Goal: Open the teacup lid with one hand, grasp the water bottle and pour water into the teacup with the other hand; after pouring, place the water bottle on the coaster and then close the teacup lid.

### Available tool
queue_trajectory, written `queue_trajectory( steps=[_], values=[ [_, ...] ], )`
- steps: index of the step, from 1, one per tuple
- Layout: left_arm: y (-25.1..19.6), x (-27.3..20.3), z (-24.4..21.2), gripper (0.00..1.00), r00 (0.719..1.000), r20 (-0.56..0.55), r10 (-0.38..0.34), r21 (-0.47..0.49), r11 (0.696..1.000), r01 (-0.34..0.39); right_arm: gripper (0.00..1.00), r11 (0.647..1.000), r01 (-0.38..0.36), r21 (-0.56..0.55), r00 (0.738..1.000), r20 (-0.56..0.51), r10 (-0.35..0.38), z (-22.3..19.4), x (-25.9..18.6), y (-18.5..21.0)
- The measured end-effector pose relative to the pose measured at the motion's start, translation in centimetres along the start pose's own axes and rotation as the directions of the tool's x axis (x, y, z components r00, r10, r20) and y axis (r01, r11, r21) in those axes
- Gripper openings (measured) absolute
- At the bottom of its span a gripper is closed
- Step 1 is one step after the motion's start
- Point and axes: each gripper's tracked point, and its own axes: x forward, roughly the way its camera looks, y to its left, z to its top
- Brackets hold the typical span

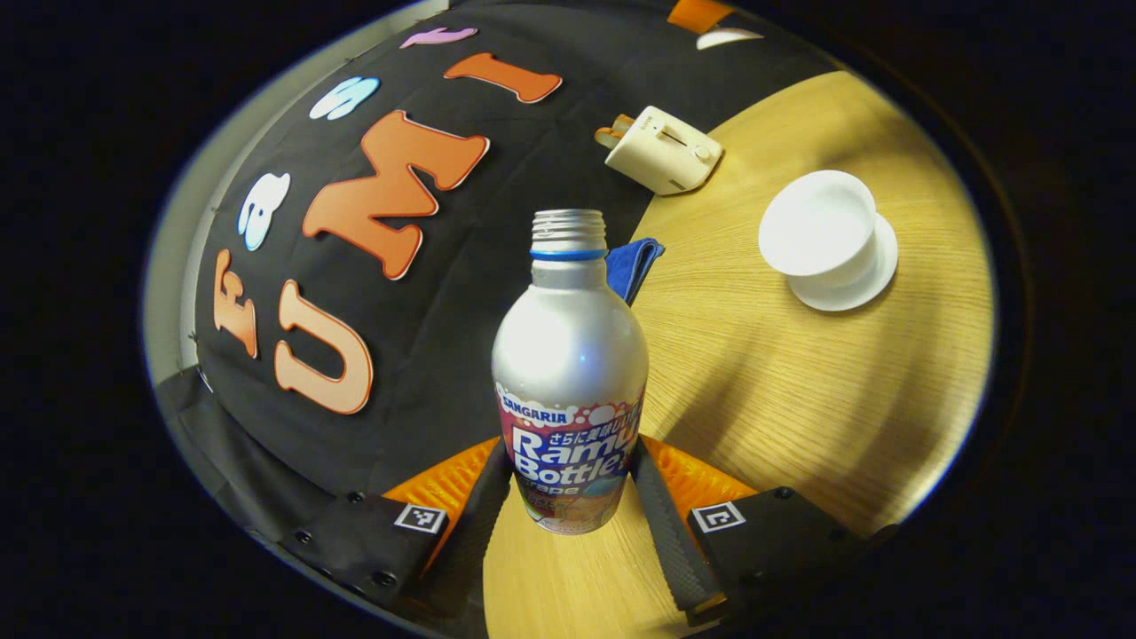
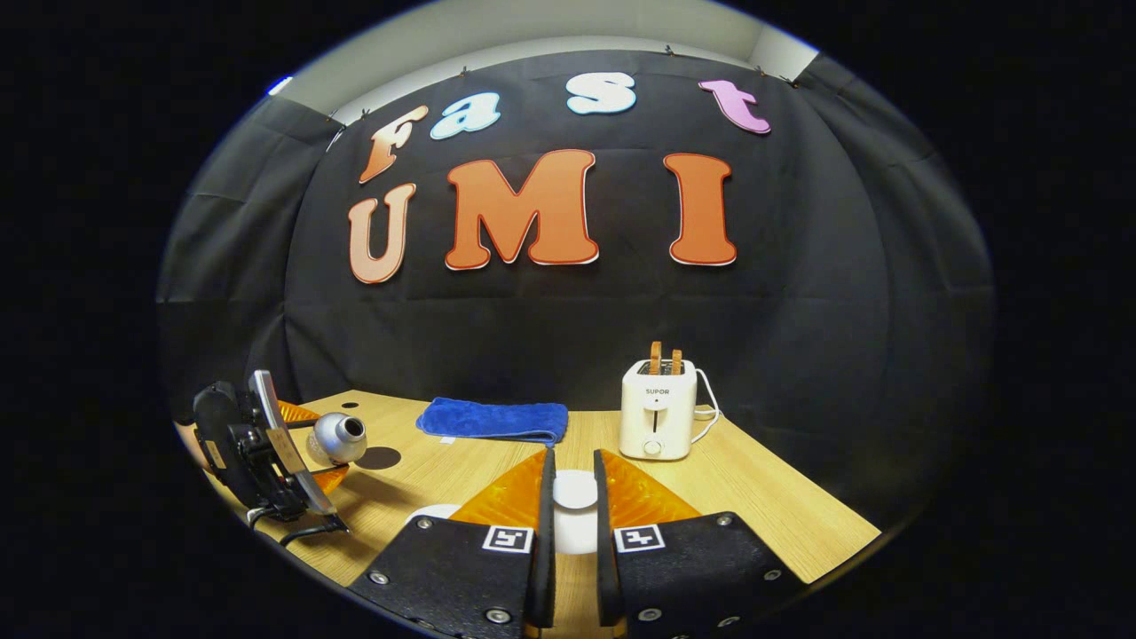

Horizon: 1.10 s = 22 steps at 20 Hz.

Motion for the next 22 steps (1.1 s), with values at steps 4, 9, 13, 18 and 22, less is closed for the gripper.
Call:
queue_trajectory(
  steps=[4, 9, 13, 18, 22],
  values=[
    [-0.1, 0.7, 1.4, 0.84, 1.0, 0.027, -0.001, 0.116, 0.993, -0.002, 0.19, 1.0, 0.006, 0.0, 1.0, 0.003, -0.006, 0.0, -0.3, -0.6],
    [0.7, 1.0, 1.6, 0.85, 0.999, 0.036, -0.002, 0.249, 0.968, -0.007, 0.19, 1.0, 0.022, 0.007, 1.0, 0.004, -0.022, -0.2, -0.5, -1.5],
    [1.0, 0.9, 2.2, 0.82, 0.999, 0.051, 0.004, 0.323, 0.946, -0.02, 0.19, 1.0, 0.026, 0.016, 1.0, 0.004, -0.026, -0.5, -0.6, -2.0],
    [1.8, 0.8, 3.7, 0.82, 0.996, 0.089, 0.019, 0.442, 0.895, -0.057, 0.19, 0.999, 0.032, 0.024, 0.999, 0.002, -0.032, -0.8, -0.8, -2.3],
    [2.3, 1.0, 4.9, 0.82, 0.993, 0.116, 0.027, 0.506, 0.859, -0.082, 0.19, 0.999, 0.034, 0.024, 0.999, -0.002, -0.034, -1.2, -0.9, -2.7]
  ],
)
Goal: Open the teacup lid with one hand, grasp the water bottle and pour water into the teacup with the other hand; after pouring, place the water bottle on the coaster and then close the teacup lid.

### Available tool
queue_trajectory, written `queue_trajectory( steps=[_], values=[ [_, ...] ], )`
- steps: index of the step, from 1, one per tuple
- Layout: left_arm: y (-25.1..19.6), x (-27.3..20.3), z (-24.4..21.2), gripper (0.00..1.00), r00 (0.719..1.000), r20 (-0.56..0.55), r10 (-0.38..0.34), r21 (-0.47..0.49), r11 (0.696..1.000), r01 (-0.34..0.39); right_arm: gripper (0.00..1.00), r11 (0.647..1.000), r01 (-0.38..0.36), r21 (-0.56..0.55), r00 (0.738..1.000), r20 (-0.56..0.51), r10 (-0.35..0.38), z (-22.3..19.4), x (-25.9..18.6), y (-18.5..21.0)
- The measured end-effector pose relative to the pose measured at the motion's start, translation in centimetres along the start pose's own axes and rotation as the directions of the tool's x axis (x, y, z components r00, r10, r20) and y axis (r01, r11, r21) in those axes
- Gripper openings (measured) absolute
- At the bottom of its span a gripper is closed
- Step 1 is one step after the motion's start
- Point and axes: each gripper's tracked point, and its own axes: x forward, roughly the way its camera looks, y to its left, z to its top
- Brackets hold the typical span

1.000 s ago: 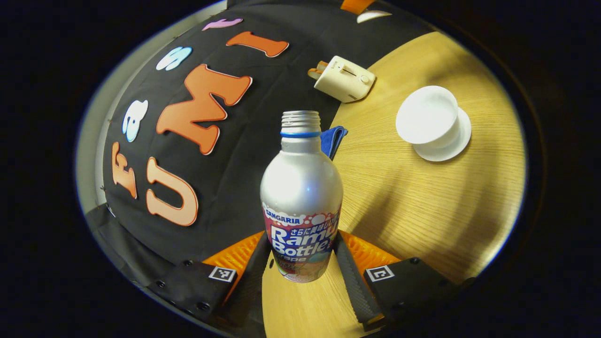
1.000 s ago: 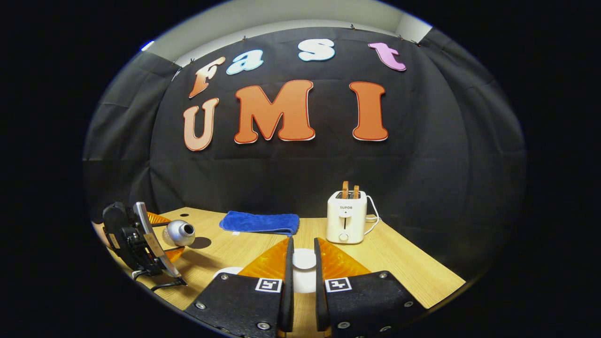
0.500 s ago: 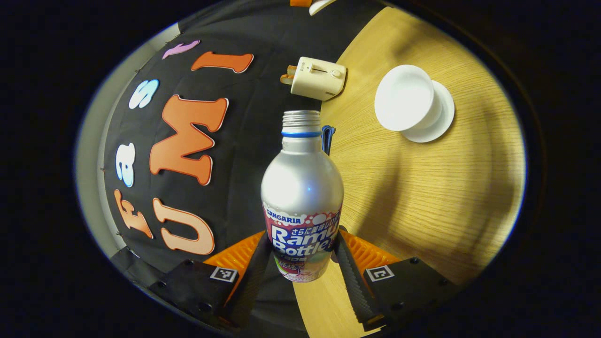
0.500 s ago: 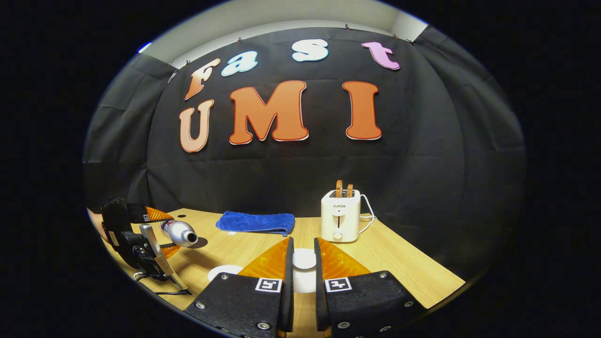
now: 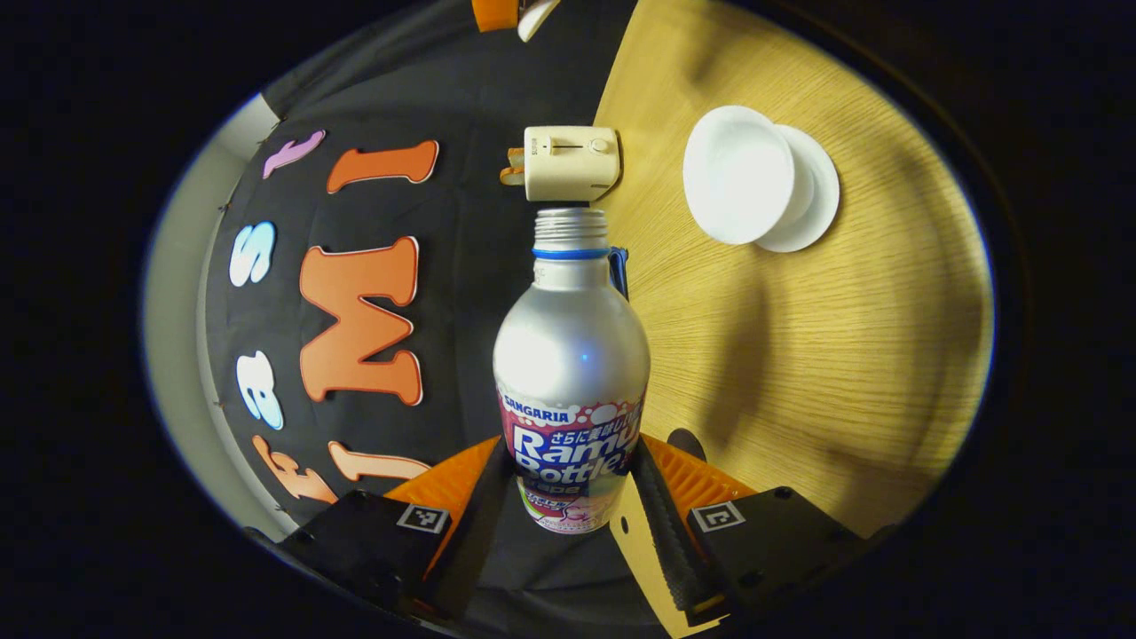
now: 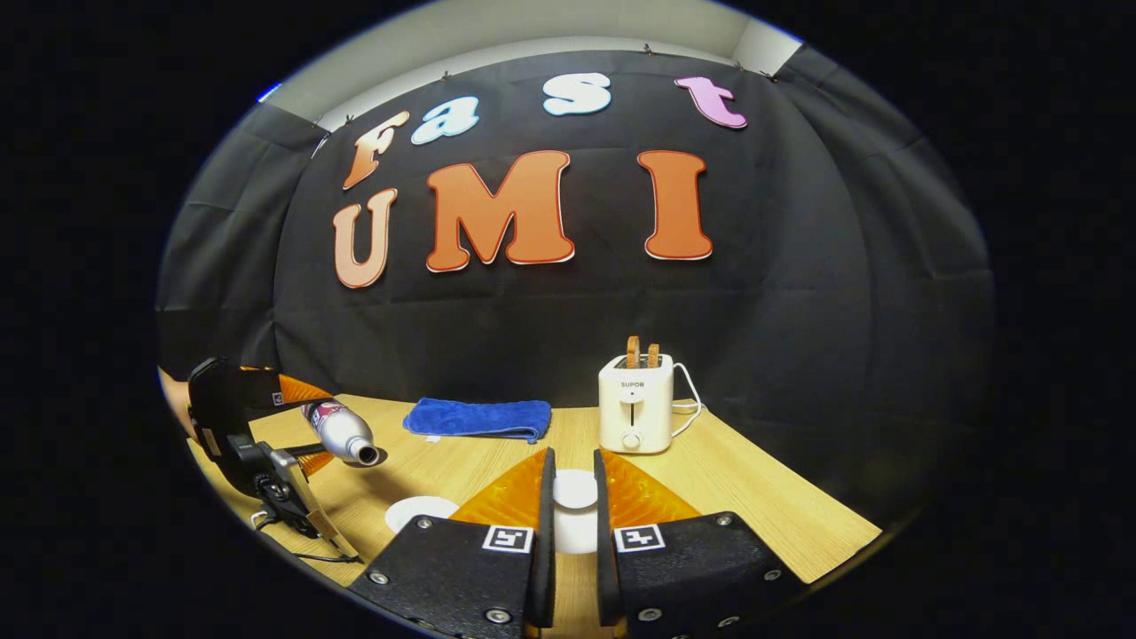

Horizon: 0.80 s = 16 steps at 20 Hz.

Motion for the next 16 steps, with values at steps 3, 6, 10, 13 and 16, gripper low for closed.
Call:
queue_trajectory(
  steps=[3, 6, 10, 13, 16],
  values=[
    [0.5, 0.3, 0.4, 0.82, 1.0, 0.011, 0.011, 0.054, 0.998, -0.012, 0.19, 1.0, 0.003, 0.0, 1.0, 0.001, -0.003, 0.0, -0.1, -0.2],
    [0.8, 0.2, 0.8, 0.86, 1.0, 0.021, 0.018, 0.097, 0.995, -0.02, 0.19, 1.0, 0.001, -0.003, 1.0, 0.0, -0.001, -0.1, -0.1, -0.3],
    [1.2, 0.5, 1.1, 0.86, 0.999, 0.024, 0.021, 0.142, 0.99, -0.024, 0.19, 1.0, 0.0, -0.003, 1.0, -0.004, -0.001, -0.2, 0.1, -0.4],
    [1.5, 0.8, 1.3, 0.86, 0.999, 0.025, 0.023, 0.172, 0.985, -0.027, 0.19, 1.0, -0.003, -0.002, 1.0, -0.009, 0.003, -0.5, -0.1, -0.5],
    [1.8, 0.9, 1.4, 0.84, 0.999, 0.029, 0.029, 0.204, 0.978, -0.034, 0.19, 1.0, -0.009, 0.0, 1.0, -0.008, 0.009, -0.5, -0.2, -0.3]
  ],
)
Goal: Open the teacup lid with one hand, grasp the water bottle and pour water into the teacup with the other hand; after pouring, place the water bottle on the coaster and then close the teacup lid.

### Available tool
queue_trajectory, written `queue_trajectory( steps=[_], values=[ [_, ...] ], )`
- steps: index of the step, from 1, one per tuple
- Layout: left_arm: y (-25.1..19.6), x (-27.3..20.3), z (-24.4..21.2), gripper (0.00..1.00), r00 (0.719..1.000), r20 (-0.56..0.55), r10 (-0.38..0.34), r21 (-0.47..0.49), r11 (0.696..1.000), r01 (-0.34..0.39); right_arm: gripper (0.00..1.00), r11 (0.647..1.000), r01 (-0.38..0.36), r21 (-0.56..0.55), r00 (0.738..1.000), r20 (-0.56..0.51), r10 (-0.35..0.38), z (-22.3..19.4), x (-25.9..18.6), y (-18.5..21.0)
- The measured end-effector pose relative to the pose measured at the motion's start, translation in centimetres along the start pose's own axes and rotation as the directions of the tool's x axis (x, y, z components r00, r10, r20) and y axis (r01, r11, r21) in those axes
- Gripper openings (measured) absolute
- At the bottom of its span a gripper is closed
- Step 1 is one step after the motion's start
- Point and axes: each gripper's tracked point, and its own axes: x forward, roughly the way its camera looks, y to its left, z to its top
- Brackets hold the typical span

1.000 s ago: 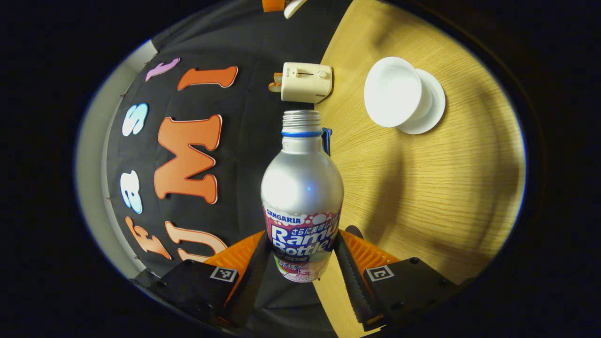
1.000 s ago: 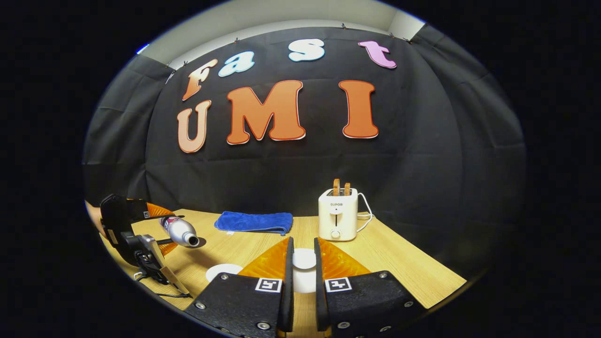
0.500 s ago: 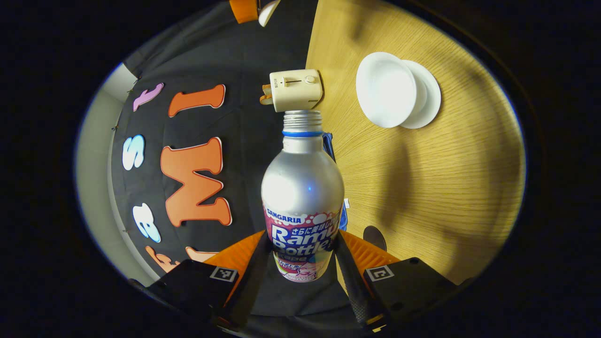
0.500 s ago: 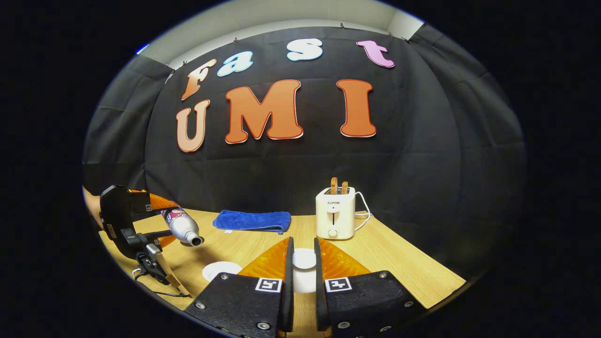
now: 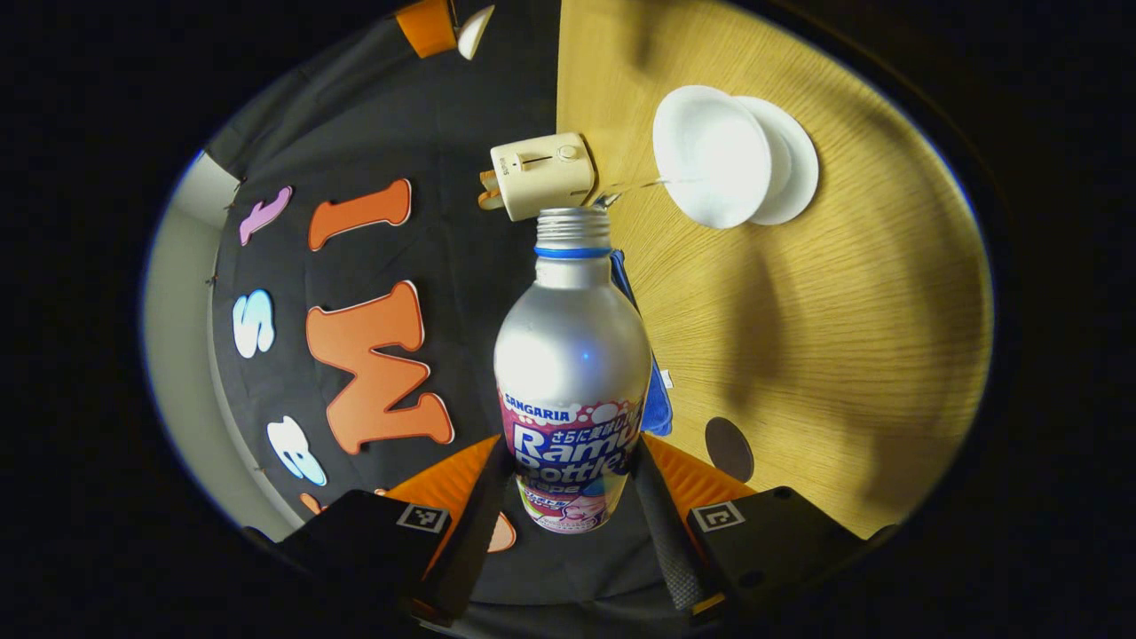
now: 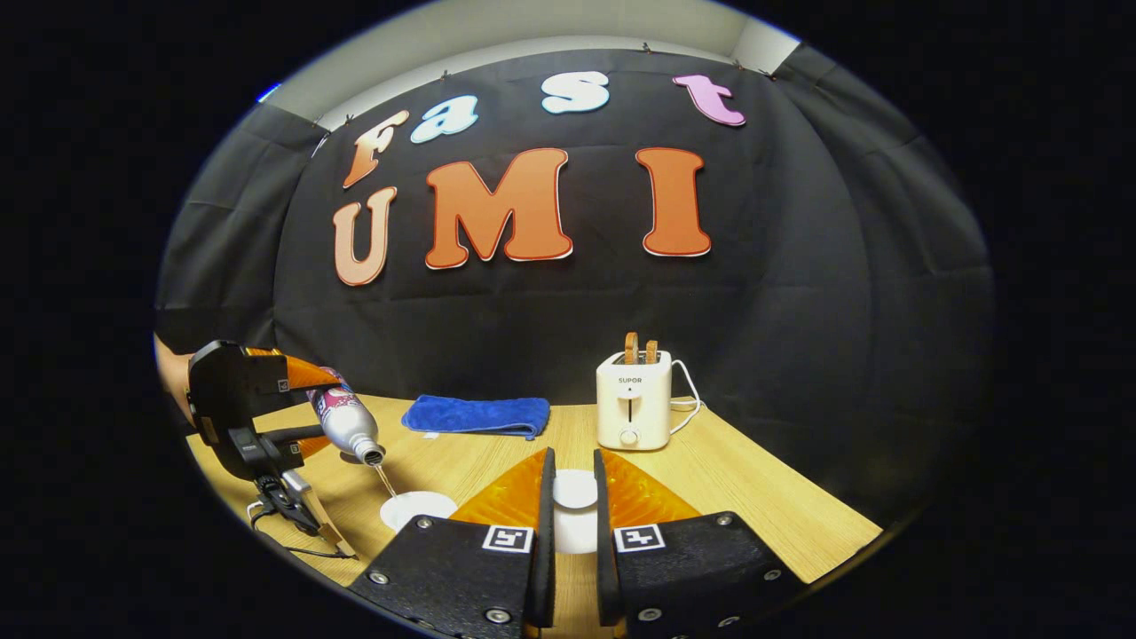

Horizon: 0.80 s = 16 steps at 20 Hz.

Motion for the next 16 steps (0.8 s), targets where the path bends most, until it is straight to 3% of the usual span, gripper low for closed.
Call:
queue_trajectory(
  steps=[16],
  values=[
    [5.2, -0.1, -1.7, 0.84, 0.996, -0.019, 0.085, 0.103, 0.991, -0.082, 0.19, 1.0, -0.014, -0.002, 1.0, 0.01, 0.014, 0.5, 0.4, 0.1]
  ],
)
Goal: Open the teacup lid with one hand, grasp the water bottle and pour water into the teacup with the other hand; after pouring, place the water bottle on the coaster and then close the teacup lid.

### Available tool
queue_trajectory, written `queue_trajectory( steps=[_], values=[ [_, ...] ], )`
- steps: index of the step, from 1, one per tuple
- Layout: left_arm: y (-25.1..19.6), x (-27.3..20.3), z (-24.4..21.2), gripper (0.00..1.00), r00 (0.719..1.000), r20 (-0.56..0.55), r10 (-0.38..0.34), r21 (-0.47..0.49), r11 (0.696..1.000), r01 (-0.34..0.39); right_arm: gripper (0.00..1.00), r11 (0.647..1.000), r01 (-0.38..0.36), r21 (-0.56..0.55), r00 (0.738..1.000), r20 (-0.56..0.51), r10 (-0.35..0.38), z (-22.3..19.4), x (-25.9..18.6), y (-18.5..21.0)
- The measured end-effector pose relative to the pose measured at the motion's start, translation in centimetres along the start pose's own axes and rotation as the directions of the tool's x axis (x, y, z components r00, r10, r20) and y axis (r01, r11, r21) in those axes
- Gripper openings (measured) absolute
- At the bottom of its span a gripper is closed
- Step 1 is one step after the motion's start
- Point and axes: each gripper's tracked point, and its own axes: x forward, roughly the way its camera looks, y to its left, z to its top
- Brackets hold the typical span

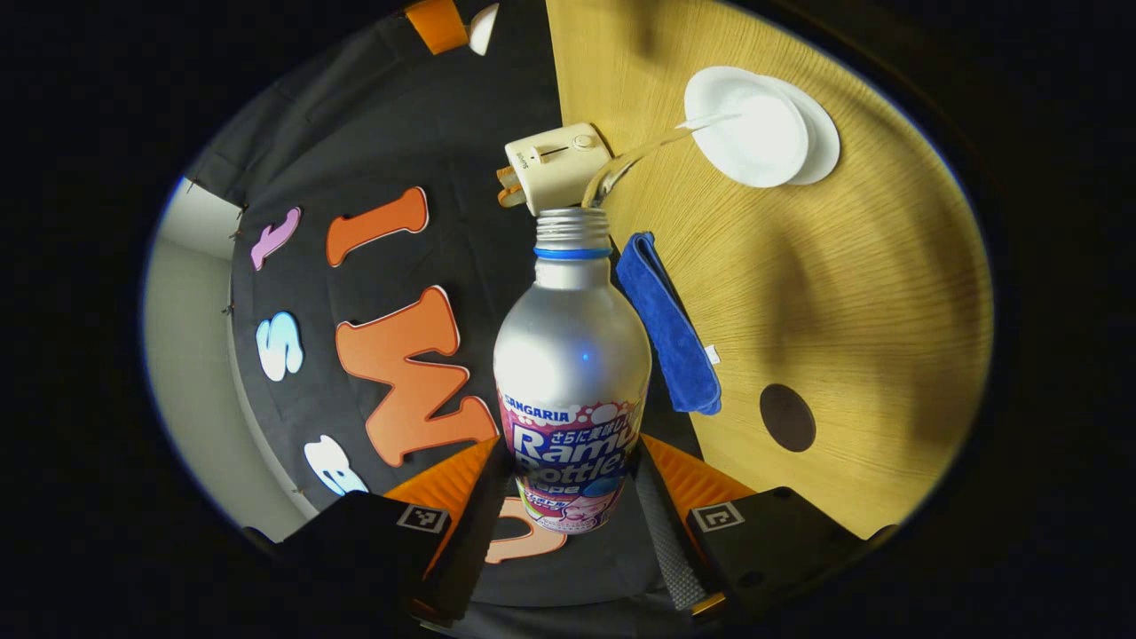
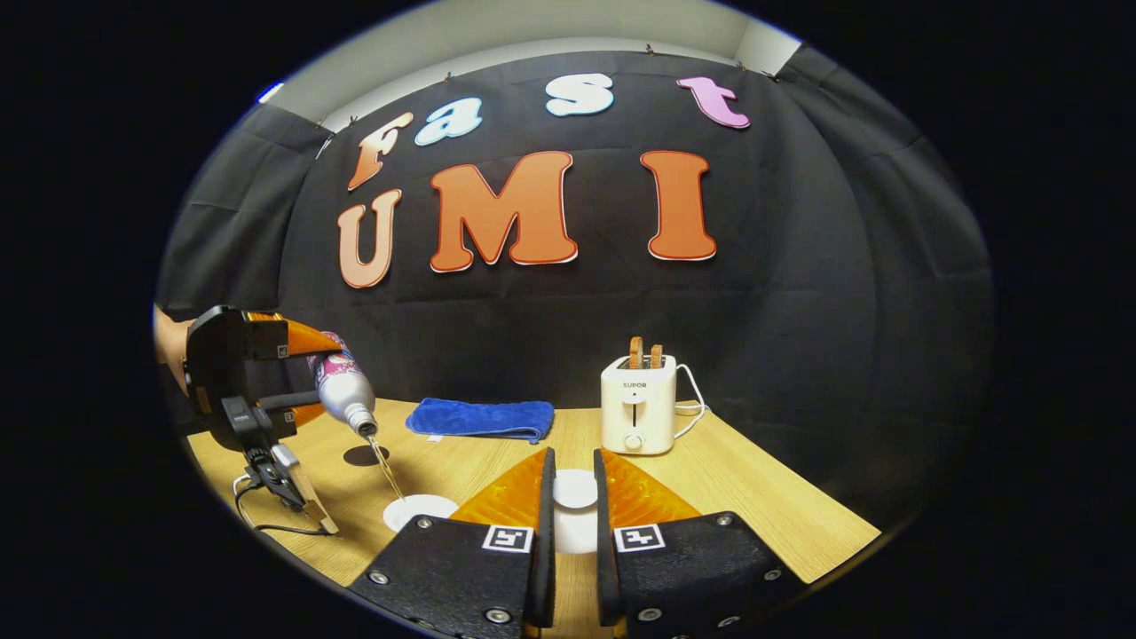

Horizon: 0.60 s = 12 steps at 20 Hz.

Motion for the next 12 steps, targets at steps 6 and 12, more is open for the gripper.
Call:
queue_trajectory(
  steps=[6, 12],
  values=[
    [1.3, 0.1, -0.4, 0.84, 1.0, -0.005, 0.024, 0.026, 0.999, -0.024, 0.19, 1.0, -0.003, -0.001, 1.0, 0.005, 0.003, 0.1, 0.1, 0.1],
    [1.0, 0.5, 0.2, 0.84, 0.999, 0.008, 0.034, 0.05, 0.998, -0.034, 0.19, 1.0, 0.006, 0.009, 1.0, 0.006, -0.006, -0.4, -0.2, -0.3]
  ],
)
